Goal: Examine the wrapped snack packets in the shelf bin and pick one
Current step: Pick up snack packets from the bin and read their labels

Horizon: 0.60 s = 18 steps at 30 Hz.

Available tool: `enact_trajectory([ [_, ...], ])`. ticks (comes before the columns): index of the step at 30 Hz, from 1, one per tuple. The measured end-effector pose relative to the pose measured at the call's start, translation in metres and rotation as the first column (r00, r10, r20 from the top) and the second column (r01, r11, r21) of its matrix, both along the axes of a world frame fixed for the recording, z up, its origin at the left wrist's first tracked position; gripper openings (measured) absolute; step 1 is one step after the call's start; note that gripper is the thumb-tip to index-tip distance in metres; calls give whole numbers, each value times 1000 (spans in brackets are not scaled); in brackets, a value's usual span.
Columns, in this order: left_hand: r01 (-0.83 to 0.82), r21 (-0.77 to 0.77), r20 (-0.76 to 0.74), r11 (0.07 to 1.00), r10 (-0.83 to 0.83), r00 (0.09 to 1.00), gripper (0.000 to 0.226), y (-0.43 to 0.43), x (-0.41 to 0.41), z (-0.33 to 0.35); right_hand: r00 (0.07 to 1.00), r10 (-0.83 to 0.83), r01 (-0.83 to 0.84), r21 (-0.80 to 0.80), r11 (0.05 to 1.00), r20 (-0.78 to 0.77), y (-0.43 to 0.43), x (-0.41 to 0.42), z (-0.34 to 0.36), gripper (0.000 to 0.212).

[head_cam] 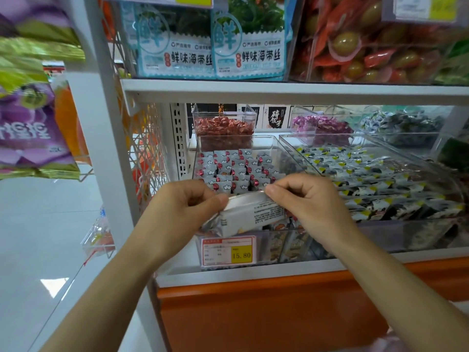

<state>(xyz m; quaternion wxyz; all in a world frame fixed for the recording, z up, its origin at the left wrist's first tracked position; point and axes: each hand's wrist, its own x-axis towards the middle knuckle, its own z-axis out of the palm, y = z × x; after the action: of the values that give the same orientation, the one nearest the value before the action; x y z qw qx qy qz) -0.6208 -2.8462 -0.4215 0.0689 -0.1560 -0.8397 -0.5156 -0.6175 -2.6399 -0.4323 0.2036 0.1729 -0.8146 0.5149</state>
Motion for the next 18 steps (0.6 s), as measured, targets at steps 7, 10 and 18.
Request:
enact_trajectory([
  [7, 5, 82, -23, 997, -3, 1000, 25, 3, 0, -2, 999, -43, 43, -30, 999, -9, -3, -1, -3, 20],
  [10, 62, 87, -3, 994, -62, 998, 29, 4, 3, -2, 997, -78, 77, -55, 995, -19, -2, -1, -3, 22],
  [18, 73, 153, -21, 985, -71, 997, 17, 6, -1, -6, 953, 159, -99, -231, 968, 257, 9, -3, 10, 21],
])
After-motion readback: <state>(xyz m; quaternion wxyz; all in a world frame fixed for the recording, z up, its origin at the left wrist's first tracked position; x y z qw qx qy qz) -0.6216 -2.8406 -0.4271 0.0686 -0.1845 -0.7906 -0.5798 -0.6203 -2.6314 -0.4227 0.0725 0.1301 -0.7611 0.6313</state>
